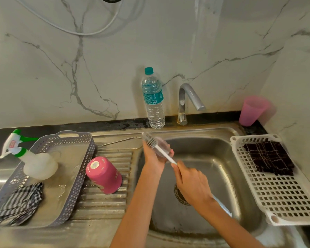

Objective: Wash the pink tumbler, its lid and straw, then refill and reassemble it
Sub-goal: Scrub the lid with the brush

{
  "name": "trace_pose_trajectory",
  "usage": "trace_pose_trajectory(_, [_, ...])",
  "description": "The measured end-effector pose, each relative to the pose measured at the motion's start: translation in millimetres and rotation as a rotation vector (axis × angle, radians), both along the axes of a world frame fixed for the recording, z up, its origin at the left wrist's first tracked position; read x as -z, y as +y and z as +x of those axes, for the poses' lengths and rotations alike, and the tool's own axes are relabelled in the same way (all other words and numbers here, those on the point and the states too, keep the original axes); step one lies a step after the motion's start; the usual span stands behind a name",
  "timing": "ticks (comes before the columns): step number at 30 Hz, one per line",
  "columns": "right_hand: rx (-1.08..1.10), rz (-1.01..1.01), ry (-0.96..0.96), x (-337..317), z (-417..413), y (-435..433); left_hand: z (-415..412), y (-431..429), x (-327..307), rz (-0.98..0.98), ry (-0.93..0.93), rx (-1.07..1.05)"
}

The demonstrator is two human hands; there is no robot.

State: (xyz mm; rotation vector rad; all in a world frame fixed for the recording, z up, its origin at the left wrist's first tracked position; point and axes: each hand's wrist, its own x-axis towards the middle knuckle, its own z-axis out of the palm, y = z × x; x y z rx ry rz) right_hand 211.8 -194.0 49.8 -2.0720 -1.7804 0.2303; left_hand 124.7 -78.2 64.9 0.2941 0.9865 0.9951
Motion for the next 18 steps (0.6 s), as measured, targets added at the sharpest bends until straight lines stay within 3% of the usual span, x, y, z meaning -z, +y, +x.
trace_pose_trajectory(5, [0.021,-0.045,0.091,3,1,-14,-14,-1,14,-0.065,-0.002,0.000])
trace_pose_trajectory(10, [0.075,-0.017,0.165,-1,2,-5,-19,-9,24,0.011,-0.077,0.015])
trace_pose_trajectory(14, [0.094,-0.037,0.237,-8,2,-2,-24,-9,24,0.021,0.019,0.061])
trace_pose_trajectory(18, [0.101,-0.049,0.247,-6,7,-8,-25,-3,26,0.012,0.106,-0.039])
